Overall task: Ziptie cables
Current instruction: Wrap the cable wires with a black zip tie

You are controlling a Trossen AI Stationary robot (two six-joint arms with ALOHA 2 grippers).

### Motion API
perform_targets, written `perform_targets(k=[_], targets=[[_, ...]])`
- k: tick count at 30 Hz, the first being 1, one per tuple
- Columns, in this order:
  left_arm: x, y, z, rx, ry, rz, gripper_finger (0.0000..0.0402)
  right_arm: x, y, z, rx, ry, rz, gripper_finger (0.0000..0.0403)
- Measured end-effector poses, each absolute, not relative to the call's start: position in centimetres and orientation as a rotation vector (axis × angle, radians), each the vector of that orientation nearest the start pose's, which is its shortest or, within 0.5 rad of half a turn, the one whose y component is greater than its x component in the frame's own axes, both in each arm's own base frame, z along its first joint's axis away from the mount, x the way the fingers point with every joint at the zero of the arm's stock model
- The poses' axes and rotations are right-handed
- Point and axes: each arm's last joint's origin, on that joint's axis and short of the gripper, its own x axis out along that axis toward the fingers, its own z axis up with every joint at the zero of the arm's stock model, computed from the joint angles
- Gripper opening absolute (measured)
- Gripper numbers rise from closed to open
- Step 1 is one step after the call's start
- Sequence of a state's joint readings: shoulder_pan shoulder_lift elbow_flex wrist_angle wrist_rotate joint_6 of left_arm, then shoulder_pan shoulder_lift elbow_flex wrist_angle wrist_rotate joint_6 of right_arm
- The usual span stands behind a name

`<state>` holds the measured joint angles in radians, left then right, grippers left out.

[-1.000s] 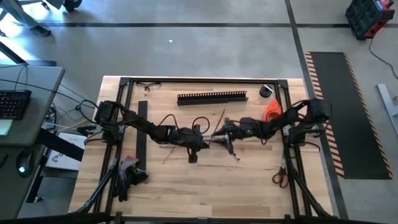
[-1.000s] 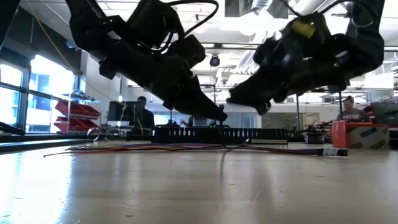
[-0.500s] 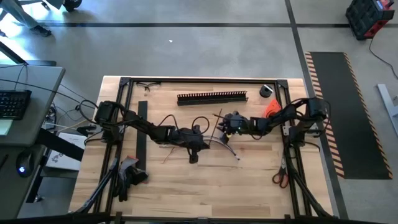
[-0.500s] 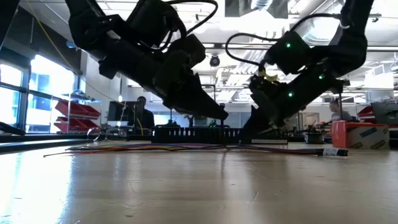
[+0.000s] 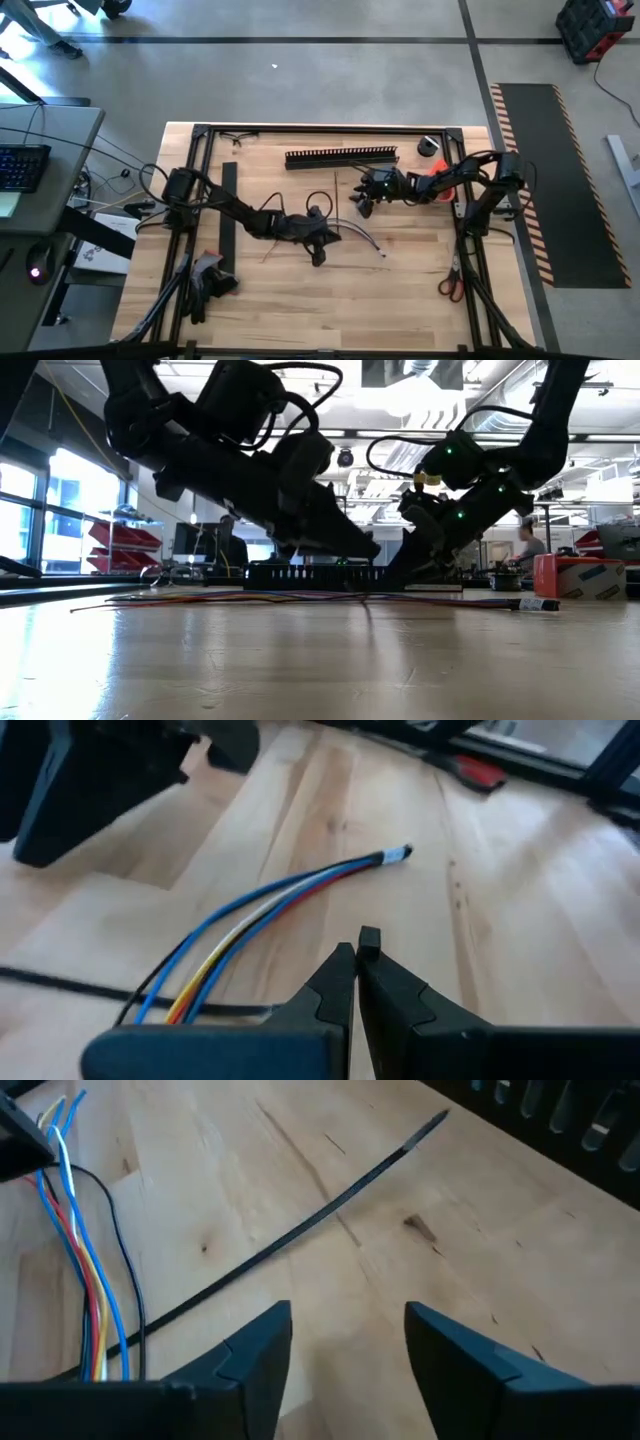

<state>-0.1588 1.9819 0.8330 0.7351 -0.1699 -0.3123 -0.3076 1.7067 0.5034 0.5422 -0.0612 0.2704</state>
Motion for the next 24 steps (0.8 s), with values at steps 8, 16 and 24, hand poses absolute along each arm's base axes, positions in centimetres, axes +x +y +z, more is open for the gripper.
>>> perform_targets(k=[8,16,24], targets=[[36.6,-5.4,10.4,-0.243,0.396,0.065,0.0000,27.1,-8.4,9.2,0.394,0.546,-0.320,0.0193],[36.5,-5.5,10.3,-0.246,0.416,0.037,0.0000,30.9,-9.7,8.2,0.394,0.554,-0.328,0.0205],[36.5,-5.6,10.2,-0.248,0.427,0.020,0.0000,32.2,-10.8,8.5,0.390,0.604,-0.328,0.0232]])
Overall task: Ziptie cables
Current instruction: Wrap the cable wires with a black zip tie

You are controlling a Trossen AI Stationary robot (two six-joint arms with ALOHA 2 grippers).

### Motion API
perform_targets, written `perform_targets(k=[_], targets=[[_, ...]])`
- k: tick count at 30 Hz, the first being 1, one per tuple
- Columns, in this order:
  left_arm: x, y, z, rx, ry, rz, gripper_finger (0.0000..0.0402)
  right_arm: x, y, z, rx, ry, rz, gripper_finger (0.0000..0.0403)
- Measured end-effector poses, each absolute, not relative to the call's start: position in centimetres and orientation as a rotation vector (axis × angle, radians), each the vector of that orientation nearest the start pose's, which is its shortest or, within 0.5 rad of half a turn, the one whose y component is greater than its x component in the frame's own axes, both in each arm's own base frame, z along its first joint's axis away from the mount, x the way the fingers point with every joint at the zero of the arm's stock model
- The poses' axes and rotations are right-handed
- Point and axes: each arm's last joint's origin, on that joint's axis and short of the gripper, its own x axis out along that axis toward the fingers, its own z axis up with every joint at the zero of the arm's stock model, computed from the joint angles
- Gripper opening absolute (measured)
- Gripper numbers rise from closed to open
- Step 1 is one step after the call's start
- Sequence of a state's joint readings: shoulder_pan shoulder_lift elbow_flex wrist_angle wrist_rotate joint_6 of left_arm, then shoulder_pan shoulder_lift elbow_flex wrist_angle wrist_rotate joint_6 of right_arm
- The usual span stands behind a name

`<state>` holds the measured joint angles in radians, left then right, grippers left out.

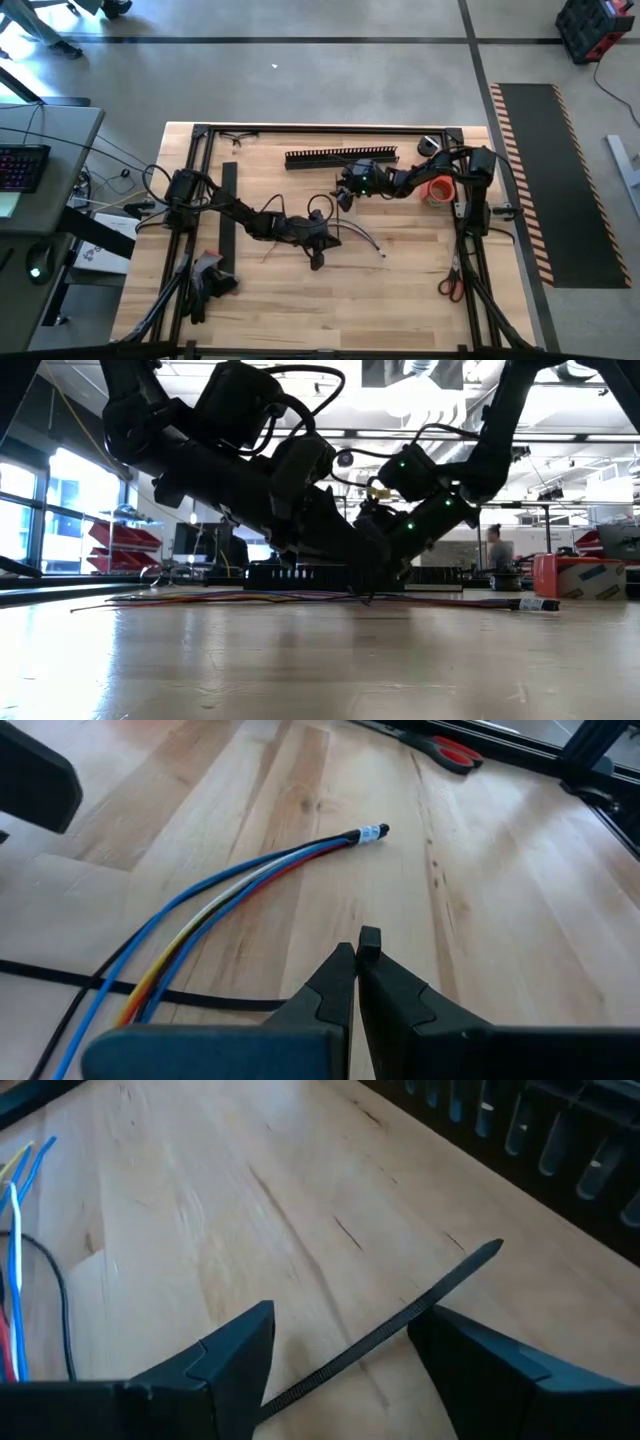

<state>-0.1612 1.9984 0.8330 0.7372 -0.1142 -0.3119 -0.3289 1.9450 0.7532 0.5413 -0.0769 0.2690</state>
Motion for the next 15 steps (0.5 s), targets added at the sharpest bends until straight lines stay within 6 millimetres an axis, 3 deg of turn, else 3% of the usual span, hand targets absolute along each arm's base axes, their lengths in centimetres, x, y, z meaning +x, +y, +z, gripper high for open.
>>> perform_targets(k=[4,12,15], targets=[[36.48,-5.60,10.22,-0.248,0.427,0.020,0.0000,32.01,-10.70,8.33,0.391,0.623,-0.303,0.0187],[36.48,-5.60,10.22,-0.248,0.427,0.020,0.0000,31.76,-10.58,8.06,0.366,0.643,-0.288,0.0032],[36.48,-5.61,10.22,-0.249,0.427,0.020,0.0000,31.79,-10.43,8.02,0.327,0.650,-0.267,0.0008]])
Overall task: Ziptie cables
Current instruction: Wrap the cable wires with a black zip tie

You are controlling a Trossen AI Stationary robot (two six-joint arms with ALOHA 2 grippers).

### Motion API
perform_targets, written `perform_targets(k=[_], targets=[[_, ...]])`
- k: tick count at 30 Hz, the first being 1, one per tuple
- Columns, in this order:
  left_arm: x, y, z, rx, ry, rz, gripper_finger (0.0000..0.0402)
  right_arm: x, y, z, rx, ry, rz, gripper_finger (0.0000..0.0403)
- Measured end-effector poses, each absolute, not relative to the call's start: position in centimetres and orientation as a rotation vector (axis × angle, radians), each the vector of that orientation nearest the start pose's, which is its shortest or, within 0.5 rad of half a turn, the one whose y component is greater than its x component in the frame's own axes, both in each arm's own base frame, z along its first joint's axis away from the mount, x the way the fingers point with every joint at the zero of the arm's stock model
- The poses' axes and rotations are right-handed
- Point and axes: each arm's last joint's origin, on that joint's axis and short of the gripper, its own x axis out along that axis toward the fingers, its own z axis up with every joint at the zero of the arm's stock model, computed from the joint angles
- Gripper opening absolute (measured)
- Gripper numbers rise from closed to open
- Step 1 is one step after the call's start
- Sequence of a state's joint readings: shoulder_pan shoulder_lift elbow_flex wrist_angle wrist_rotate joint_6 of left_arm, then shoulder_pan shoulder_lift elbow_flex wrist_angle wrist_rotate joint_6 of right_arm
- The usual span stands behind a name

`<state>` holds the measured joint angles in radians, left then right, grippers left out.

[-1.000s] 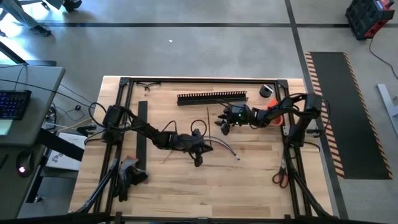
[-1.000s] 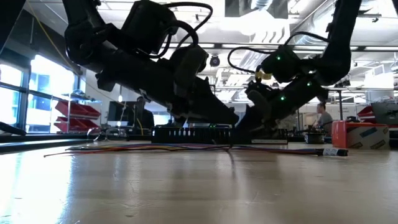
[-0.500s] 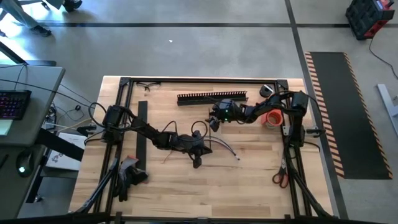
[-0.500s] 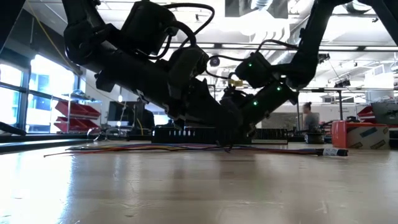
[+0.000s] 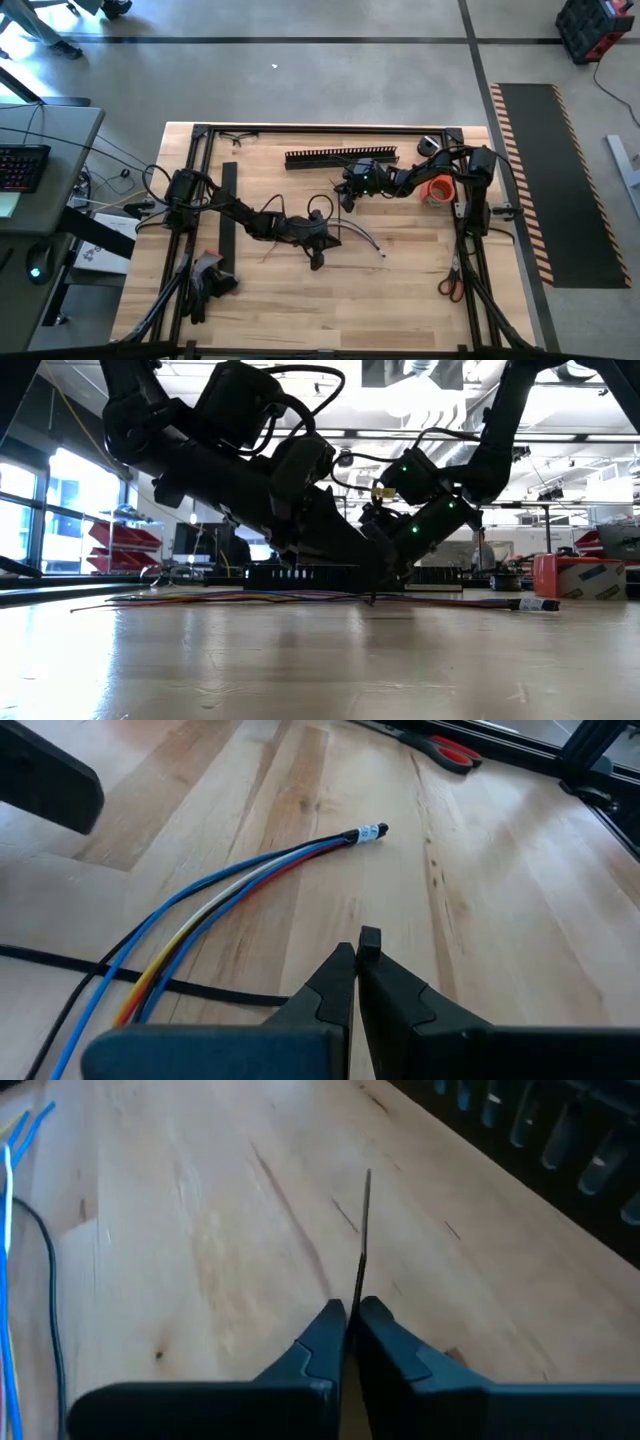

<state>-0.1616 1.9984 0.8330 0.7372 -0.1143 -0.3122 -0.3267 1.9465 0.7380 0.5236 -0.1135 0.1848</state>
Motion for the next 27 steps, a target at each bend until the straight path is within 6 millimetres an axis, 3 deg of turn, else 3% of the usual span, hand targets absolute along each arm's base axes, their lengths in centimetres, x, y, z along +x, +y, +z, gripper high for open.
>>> perform_targets(k=[10,14,21,27], targets=[[36.2,-5.2,11.0,-0.226,0.451,0.050,0.0000,32.9,-7.5,8.5,0.002,0.626,-0.279,0.0000],[35.9,-4.9,11.8,-0.189,0.466,0.085,0.0000,33.0,-6.3,9.6,-0.103,0.502,-0.285,0.0000],[35.4,-4.7,12.7,-0.143,0.505,0.126,0.0000,28.5,-5.5,10.2,-0.128,0.225,-0.316,0.0000],[35.4,-4.7,12.5,0.004,0.522,0.070,0.0000,26.9,-5.3,9.6,-0.052,0.207,-0.325,0.0000]])
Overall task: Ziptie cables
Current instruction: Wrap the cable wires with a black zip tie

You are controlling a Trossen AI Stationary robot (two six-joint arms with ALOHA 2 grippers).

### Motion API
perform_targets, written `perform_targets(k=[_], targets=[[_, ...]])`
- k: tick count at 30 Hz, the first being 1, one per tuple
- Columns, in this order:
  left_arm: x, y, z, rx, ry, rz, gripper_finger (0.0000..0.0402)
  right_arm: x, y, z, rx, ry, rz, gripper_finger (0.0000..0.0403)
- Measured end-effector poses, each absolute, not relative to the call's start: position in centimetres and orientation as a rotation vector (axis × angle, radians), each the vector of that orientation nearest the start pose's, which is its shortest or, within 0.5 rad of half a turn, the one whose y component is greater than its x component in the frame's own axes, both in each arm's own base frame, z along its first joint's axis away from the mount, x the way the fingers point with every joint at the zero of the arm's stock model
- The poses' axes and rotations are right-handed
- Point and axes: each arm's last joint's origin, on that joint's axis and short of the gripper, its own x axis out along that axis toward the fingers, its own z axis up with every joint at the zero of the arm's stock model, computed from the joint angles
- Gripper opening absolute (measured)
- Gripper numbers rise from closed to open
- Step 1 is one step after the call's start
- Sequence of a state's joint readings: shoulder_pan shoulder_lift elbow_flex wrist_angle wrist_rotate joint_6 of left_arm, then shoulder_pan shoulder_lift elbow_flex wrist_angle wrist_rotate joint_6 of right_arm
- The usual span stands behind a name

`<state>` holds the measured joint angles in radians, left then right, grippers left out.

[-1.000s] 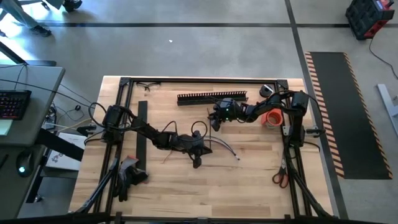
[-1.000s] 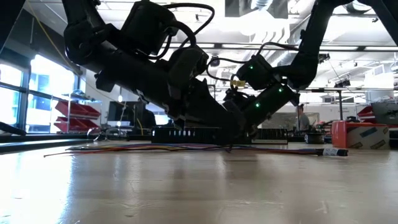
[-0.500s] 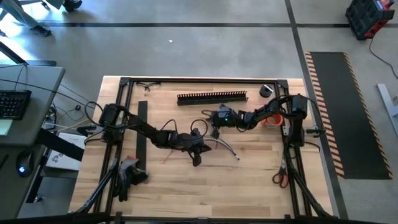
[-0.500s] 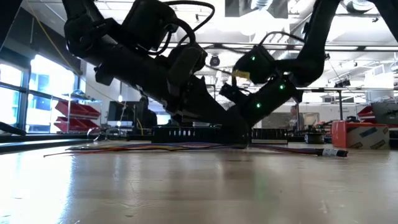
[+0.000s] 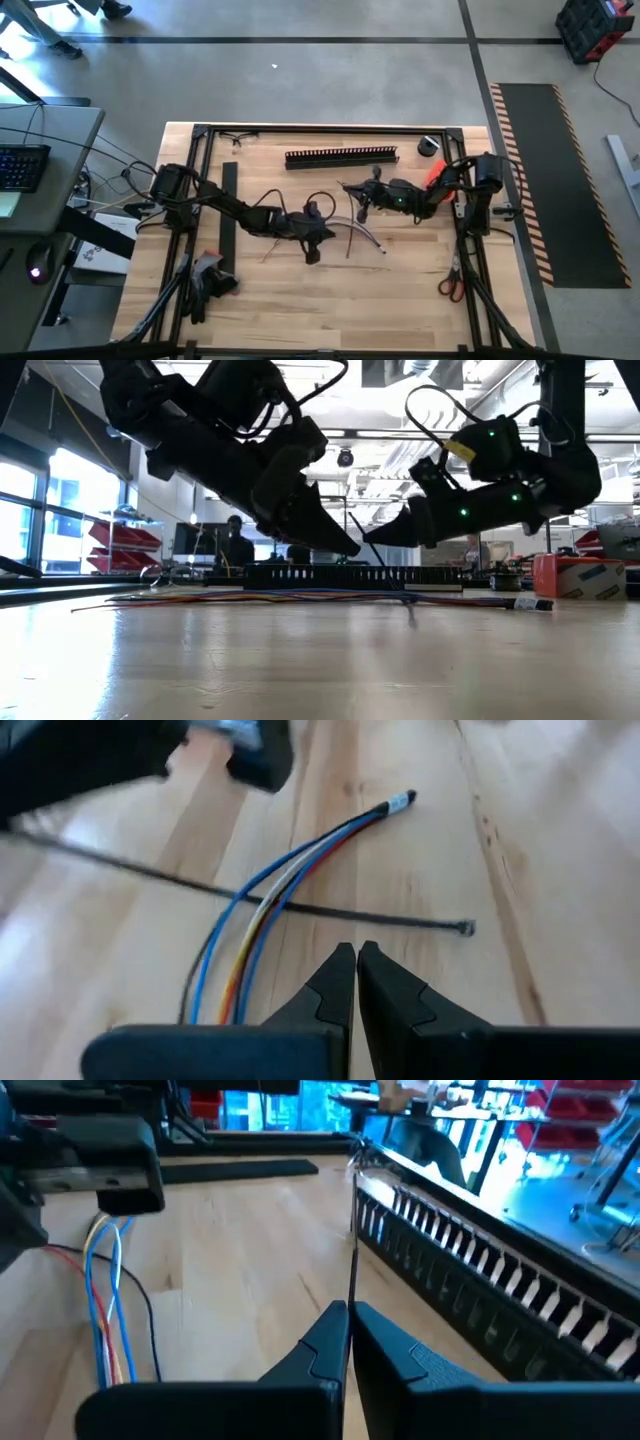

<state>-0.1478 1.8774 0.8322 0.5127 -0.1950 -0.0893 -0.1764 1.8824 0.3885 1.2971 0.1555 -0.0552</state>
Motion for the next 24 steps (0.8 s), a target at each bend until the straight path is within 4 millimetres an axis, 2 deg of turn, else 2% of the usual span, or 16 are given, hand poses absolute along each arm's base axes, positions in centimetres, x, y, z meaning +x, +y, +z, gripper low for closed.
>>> perform_targets(k=[6,9,13,19,24], targets=[[35.7,-4.4,11.8,0.281,0.530,-0.055,0.0017,26.8,-5.9,9.7,0.104,0.175,-0.410,0.0000],[36.1,-4.2,11.0,0.349,0.504,-0.132,0.0044,26.7,-6.2,9.6,0.206,0.152,-0.476,0.0000],[36.7,-3.4,10.8,0.430,0.414,-0.190,0.0092,26.5,-6.4,9.3,0.268,0.165,-0.539,0.0000],[38.3,-2.0,9.8,0.473,0.384,-0.346,0.0148,26.5,-6.4,9.2,0.291,0.170,-0.563,0.0000],[40.4,-1.5,9.0,0.460,0.442,-0.516,0.0151,26.4,-6.8,9.1,0.337,0.153,-0.594,0.0000]])
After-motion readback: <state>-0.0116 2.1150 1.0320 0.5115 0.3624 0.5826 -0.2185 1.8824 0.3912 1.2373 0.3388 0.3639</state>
